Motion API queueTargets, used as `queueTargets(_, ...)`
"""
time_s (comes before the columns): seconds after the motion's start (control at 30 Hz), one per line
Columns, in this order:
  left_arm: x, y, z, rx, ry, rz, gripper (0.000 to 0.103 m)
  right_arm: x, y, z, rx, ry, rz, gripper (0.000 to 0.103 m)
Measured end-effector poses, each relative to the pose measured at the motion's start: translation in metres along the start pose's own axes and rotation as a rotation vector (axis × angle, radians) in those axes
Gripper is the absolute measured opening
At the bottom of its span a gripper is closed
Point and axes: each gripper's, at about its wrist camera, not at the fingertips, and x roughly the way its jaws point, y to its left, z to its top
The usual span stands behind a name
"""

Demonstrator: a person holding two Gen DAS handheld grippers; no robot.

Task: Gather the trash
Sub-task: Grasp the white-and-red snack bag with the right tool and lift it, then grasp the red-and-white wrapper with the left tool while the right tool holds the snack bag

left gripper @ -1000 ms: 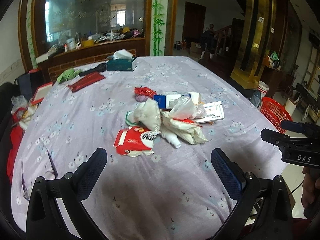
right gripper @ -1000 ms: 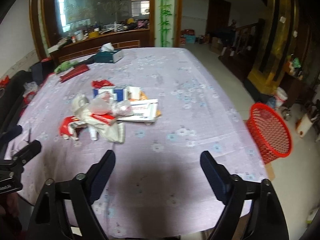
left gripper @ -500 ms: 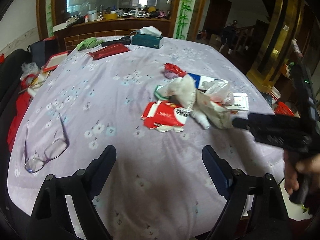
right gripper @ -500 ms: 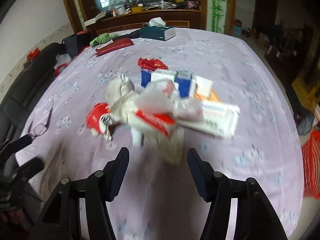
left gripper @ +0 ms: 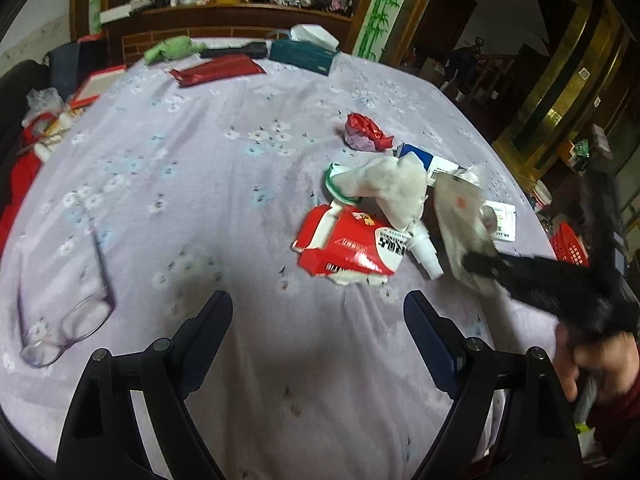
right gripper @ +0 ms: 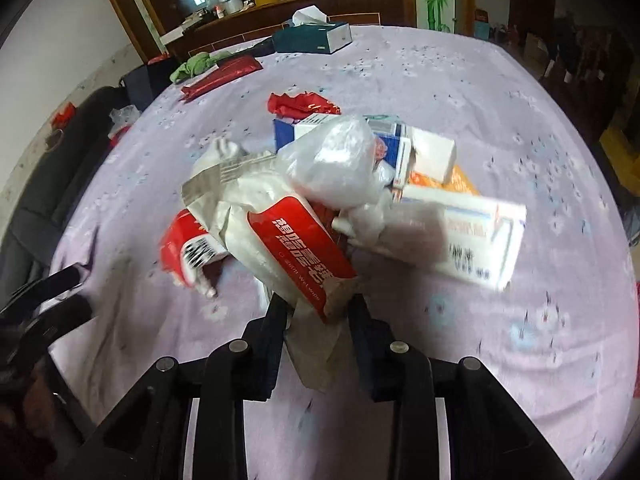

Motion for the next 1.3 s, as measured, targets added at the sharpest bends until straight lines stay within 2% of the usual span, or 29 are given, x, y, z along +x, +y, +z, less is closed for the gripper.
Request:
queueTargets(0.27,0.046,-0.010,0.027,0.039,0.051,-0.035,0.086,-0.037,-0.003,-0.020,0.067,-0.029,0.058,0.033)
queueTargets(0.5,0.079,-0.011,0.040,0.077,0.092,-0.010,0.086,-0.055,-0.006,-0.028,0.117,-0.048,0.079,0.033)
queueTargets(0.73,0.091,-0.019,0.038,0.097,0.090,-0.071,0.085,-0.068,-0.009,-0.036,0.165,-0.051,0.076,0.033)
queueTargets(0.77,0.089,-0.021,0.036,0.100,0.072,-0.063,0.076,-0.072,-0.010,-0.038,0.171,-0.052,0.075,0.033)
queueTargets(0.8,0.087,-0.022,0.035,0.100,0.050,-0.051,0.062,-0.074,-0.010,-0.039,0.177,-0.053,0.075,0.033)
queueTargets(0.83,0.083,-0.022,0.034,0.090,0.035,-0.045,0.056,-0.078,-0.010,-0.041,0.183,-0.055,0.076,0.033)
queueTargets(0.87,0.079,-0.019,0.033,0.068,0.035,-0.065,0.043,-0.080,-0.010,-0.042,0.185,-0.057,0.075,0.033)
queueTargets(0.9,0.076,-0.017,0.032,0.048,0.034,-0.081,0.026,-0.082,-0.011,-0.043,0.184,-0.058,0.074,0.033)
queueTargets(0.93,0.073,-0.015,0.031,0.029,0.035,-0.096,0.015,-0.085,-0.011,-0.044,0.183,-0.061,0.075,0.033)
queueTargets(0.97,0.070,-0.013,0.028,0.014,0.049,-0.123,0.011,-0.087,-0.011,-0.044,0.182,-0.063,0.079,0.033)
queueTargets(1.13,0.050,-0.029,0.008,0.056,0.062,-0.162,0.011,-0.097,-0.017,-0.037,0.155,-0.081,0.099,0.033)
queueTargets(1.23,0.038,-0.035,-0.004,0.036,0.047,-0.186,0.013,-0.105,-0.026,-0.035,0.125,-0.088,0.116,0.033)
queueTargets(1.27,0.037,-0.036,-0.006,0.020,0.046,-0.181,0.021,-0.108,-0.029,-0.034,0.114,-0.090,0.119,0.033)
queueTargets(1.3,0.036,-0.036,-0.009,0.000,0.047,-0.159,0.043,-0.111,-0.034,-0.034,0.101,-0.092,0.122,0.033)
